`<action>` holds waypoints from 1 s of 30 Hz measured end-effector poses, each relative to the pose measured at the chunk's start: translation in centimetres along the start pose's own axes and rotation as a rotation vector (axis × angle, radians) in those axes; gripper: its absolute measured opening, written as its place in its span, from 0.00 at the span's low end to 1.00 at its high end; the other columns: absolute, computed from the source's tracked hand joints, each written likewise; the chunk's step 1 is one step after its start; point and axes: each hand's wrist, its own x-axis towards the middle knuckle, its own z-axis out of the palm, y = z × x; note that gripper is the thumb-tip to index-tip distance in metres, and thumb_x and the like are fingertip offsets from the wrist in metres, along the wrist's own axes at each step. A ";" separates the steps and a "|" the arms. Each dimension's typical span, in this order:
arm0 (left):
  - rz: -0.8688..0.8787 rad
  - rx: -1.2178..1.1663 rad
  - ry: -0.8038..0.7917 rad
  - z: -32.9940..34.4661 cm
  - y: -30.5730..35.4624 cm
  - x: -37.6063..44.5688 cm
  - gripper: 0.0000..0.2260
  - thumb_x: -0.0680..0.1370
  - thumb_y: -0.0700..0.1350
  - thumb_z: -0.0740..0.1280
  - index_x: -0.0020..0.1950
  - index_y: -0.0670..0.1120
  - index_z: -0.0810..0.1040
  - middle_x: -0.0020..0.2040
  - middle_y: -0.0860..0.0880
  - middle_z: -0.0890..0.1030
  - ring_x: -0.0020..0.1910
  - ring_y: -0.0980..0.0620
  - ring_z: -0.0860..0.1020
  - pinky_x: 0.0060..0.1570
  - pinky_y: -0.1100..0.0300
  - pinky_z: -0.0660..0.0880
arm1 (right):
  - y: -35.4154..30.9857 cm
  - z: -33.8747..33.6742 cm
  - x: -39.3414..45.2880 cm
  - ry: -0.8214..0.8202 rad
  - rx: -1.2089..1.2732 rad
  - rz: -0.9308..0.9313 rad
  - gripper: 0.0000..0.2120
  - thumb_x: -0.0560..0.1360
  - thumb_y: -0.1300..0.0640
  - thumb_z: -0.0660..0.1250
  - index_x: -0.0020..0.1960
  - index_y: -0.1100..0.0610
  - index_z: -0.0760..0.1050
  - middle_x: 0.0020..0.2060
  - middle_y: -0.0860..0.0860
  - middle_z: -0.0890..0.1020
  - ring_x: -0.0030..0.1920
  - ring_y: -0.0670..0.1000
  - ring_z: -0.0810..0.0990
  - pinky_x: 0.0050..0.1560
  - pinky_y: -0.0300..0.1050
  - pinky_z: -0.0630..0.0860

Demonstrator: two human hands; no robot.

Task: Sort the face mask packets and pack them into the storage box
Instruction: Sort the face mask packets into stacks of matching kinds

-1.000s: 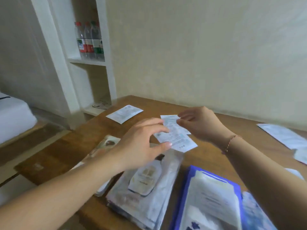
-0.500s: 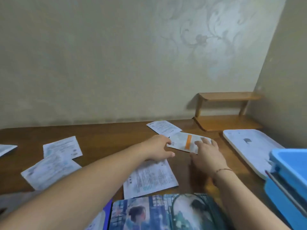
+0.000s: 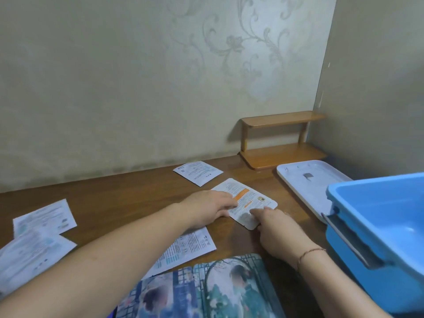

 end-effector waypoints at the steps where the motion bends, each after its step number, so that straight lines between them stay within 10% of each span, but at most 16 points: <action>1: 0.022 0.047 0.010 0.1 0.0 0.0 0.19 0.84 0.52 0.58 0.75 0.56 0.67 0.76 0.54 0.67 0.73 0.51 0.66 0.68 0.53 0.67 | 0.0 0.0 -0.2 0.014 0.017 -0.001 0.20 0.77 0.62 0.55 0.67 0.50 0.69 0.64 0.51 0.75 0.65 0.53 0.72 0.65 0.47 0.66; 10: 0.018 -0.010 -0.023 0.9 1.0 -0.3 0.34 0.75 0.68 0.63 0.78 0.59 0.57 0.78 0.54 0.61 0.75 0.52 0.60 0.72 0.55 0.60 | -0.7 0.6 -0.6 0.092 0.002 -0.057 0.19 0.77 0.60 0.57 0.68 0.52 0.67 0.62 0.53 0.78 0.63 0.54 0.74 0.64 0.44 0.65; 19: 0.074 0.160 0.026 1.2 1.4 0.1 0.28 0.79 0.64 0.59 0.76 0.56 0.65 0.76 0.52 0.66 0.73 0.48 0.66 0.66 0.53 0.68 | 0.3 2.4 0.3 0.176 0.177 -0.024 0.25 0.76 0.57 0.56 0.72 0.43 0.65 0.62 0.50 0.79 0.62 0.56 0.75 0.55 0.47 0.72; 24: 0.519 0.478 0.267 2.1 -0.1 0.6 0.11 0.81 0.49 0.61 0.60 0.46 0.74 0.50 0.46 0.82 0.37 0.45 0.81 0.28 0.56 0.75 | 1.1 2.2 0.4 0.212 0.392 0.006 0.25 0.74 0.61 0.59 0.70 0.47 0.70 0.61 0.44 0.81 0.65 0.50 0.75 0.60 0.42 0.72; 30: 0.629 0.489 0.474 1.8 -0.3 1.0 0.11 0.84 0.47 0.60 0.50 0.45 0.80 0.38 0.50 0.81 0.27 0.50 0.76 0.22 0.58 0.73 | 2.3 2.6 1.2 0.612 0.626 0.003 0.22 0.71 0.70 0.65 0.62 0.55 0.79 0.54 0.49 0.84 0.56 0.49 0.81 0.58 0.38 0.72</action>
